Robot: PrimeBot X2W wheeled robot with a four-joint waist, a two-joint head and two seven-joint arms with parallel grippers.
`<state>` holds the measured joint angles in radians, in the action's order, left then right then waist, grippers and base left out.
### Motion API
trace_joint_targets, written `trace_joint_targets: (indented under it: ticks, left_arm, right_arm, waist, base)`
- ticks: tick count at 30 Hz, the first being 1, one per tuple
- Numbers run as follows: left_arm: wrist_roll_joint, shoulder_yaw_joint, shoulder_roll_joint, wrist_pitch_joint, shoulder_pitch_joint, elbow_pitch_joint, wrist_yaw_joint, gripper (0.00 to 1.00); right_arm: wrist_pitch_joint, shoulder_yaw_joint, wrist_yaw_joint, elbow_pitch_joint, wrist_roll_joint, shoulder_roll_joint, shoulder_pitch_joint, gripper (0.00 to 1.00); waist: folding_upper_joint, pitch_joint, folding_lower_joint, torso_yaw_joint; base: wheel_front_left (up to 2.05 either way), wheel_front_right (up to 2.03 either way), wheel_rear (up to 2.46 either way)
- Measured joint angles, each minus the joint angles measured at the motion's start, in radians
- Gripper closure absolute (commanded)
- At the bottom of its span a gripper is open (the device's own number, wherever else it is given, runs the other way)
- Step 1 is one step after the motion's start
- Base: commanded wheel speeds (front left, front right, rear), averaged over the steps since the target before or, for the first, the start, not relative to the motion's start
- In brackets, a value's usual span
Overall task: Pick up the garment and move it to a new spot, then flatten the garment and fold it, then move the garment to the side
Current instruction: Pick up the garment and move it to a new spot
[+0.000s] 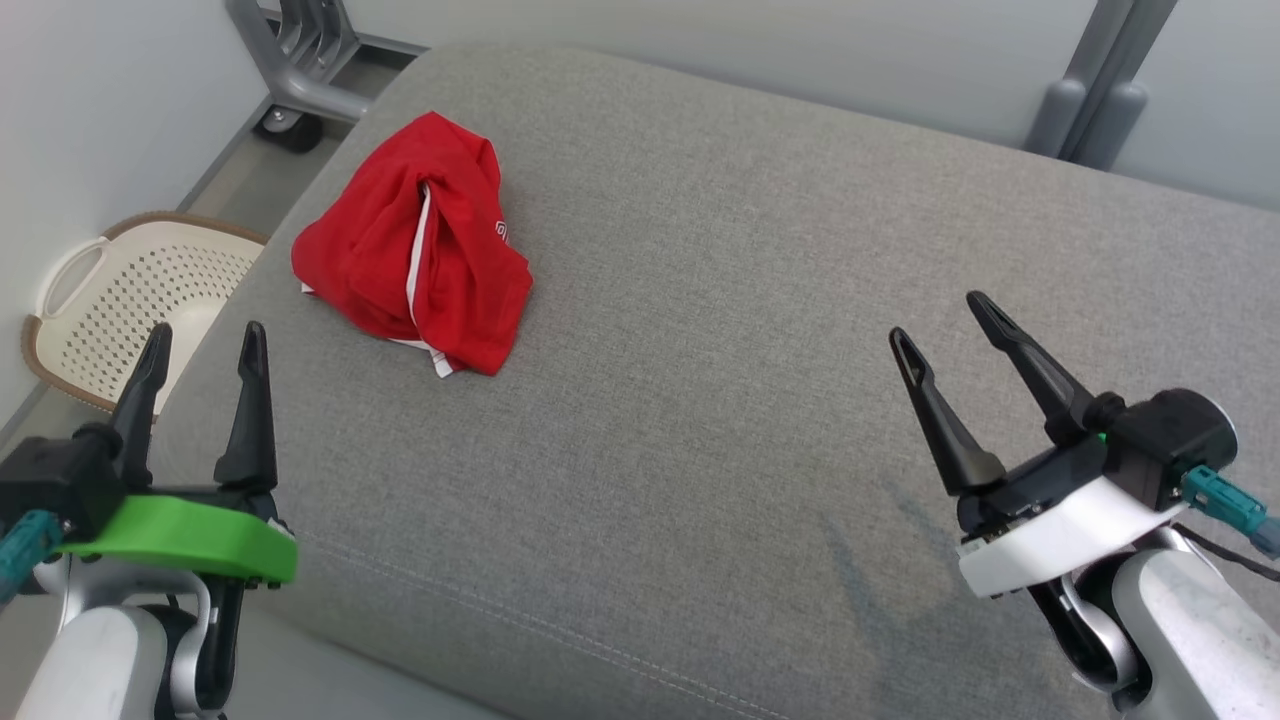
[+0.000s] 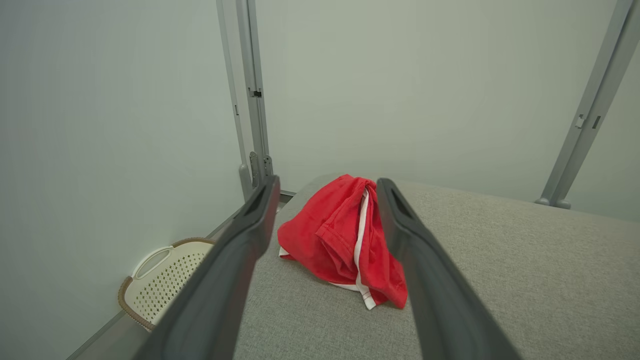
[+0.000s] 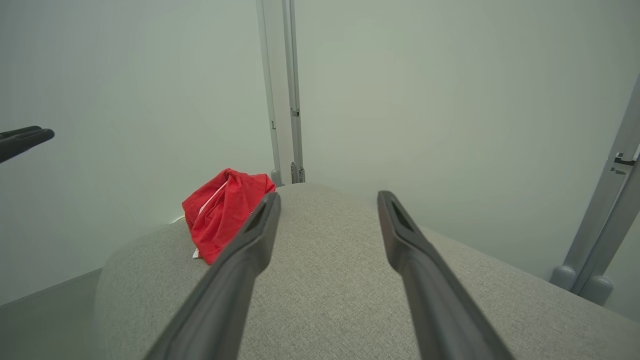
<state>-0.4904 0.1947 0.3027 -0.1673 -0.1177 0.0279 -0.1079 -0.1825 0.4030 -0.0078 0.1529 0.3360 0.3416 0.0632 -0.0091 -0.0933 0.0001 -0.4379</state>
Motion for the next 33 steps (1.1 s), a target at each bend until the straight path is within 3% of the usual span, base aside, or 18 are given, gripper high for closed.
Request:
trace_joint_targets:
  ticks: [6, 18, 29, 33]
  left_arm:
    - [-0.063, -0.005, -0.001, 0.074, -0.113, 0.005, 0.022, 0.0]
    - [-0.226, -0.101, 0.017, 0.22, -0.312, -0.13, 0.061, 0.0]
    - [-0.43, -0.29, 0.063, 0.32, -0.505, -0.266, 0.063, 0.0]
    - [-0.449, -0.295, 0.089, 0.367, -0.57, -0.318, 0.065, 0.0]
  right_arm:
    - [0.009, -0.014, 0.008, 0.021, -0.01, -0.001, 0.087, 0.0]
    - [0.035, -0.03, 0.016, 0.034, -0.024, -0.003, 0.213, 0.0]
    - [0.049, 0.003, 0.043, 0.068, -0.051, -0.026, 0.364, 0.0]
    - [0.051, 0.003, 0.051, 0.067, -0.057, -0.028, 0.396, 0.0]
  waist:
    - [0.0, -0.086, 0.0, 0.011]
    - [0.0, -0.242, 0.0, 0.037]
    - [0.0, -0.375, 0.0001, 0.123]
    - [0.0, -0.421, 0.0001, 0.165]
  base:
    - [0.0, 0.0, 0.0]
    - [0.0, 0.0, 0.0]
    - [0.0, 0.0, 0.0]
    - [0.0, 0.0, 0.0]
